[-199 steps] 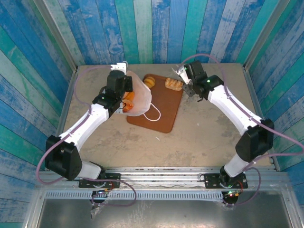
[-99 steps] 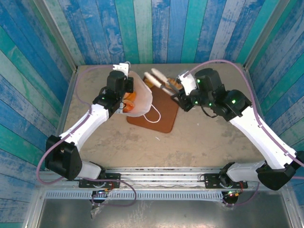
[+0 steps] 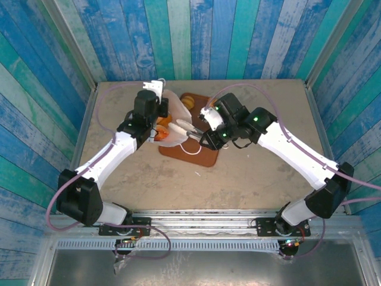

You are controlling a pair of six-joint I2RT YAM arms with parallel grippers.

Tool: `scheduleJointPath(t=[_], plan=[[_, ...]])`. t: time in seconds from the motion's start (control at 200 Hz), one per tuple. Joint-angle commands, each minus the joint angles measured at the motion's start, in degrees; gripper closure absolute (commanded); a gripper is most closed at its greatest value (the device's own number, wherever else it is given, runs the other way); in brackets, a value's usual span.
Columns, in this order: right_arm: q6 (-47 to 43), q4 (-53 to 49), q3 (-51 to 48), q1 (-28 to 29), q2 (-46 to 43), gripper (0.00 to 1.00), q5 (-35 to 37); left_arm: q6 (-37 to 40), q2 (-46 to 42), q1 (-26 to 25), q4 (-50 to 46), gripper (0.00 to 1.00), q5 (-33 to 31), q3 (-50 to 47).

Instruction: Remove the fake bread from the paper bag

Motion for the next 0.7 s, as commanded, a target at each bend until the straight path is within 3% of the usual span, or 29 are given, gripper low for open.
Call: scheduleJointPath(t=[0.0,0.351,0.696], plan=[[-0.6,-0.8,2.2,0.4,2.7,0.57,-4.0,2.1,-4.3,0.0,3.8,1.00,1.5,-0.7],[-10.3,-7.3,8.9,0.7,10.9,0.55,-2.0,7.1,-7.2,0.0,3.6,1.00,5.8,-2.7],[-14.8,-7.1,12.3,2.6,14.6,0.53,7.5,6.5,-6.5,-0.1,3.0,1.00,5.9,-1.6]])
